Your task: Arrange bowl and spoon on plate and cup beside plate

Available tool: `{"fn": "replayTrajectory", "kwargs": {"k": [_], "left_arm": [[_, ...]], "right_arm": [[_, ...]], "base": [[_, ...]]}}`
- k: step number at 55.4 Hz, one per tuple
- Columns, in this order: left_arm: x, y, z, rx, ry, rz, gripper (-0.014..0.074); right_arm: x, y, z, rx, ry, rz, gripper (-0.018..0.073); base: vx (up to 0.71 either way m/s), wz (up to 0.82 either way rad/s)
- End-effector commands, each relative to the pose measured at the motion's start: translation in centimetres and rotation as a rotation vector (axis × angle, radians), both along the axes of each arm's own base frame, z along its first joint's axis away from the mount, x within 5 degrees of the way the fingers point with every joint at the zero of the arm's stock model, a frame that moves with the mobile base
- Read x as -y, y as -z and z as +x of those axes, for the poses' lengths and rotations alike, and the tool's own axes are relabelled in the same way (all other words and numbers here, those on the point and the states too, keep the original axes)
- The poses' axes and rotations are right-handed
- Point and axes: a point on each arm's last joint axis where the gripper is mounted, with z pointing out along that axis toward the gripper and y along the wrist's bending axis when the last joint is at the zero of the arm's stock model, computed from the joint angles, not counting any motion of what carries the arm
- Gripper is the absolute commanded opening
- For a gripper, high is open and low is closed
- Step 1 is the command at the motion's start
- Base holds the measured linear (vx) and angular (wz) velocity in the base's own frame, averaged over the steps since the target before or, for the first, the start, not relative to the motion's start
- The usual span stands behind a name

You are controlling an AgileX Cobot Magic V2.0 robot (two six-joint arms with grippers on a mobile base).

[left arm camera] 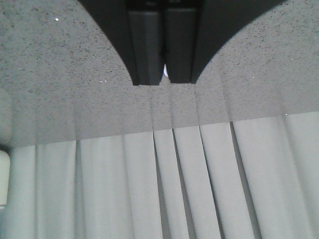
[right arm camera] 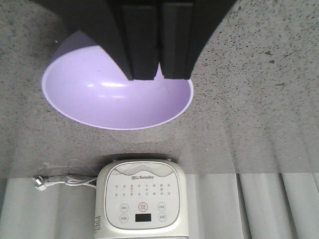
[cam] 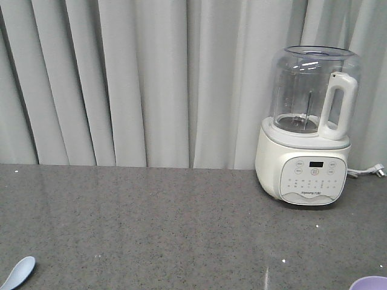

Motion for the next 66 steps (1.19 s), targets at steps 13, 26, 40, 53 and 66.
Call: {"fn": "replayTrajectory", "kwargs": {"k": [13, 26, 40, 53, 66], "left_arm": [[0.0, -2.8, -0.6, 0.208, 0.015, -0.080, 0.0003], [-0.2, -11.3, -3.1, 0.465, 0.028, -0.113, 0.0003], [0.2, -23.9, 1.5, 0.354, 0.003, -0.043, 0.0003], [1.0, -23.0, 10.7, 0.057, 0.002, -0.042, 0.0003], [1.3, -21.9, 13.7, 0.026, 0.003, -0.036, 0.0026]], "right_arm": [[0.0, -2.2, 0.0, 0.217, 0.001, 0.039, -0.0006], [0.1, -12.2, -2.3, 0.454, 0.003, -0.012, -0.0006], [0.0, -25.1, 0.8, 0.502, 0.019, -0.109, -0.0006], [-0.4, -24.8, 8.9, 0.274, 0.003, -0.076, -0.0006], [-0.4, -23.6, 11.1, 0.193, 0.000, -0.089, 0.0019]], "base": [[0.00, 0.00], [0.00, 0.00], [0.00, 0.00], [0.00, 0.00], [0.00, 0.00]]}}
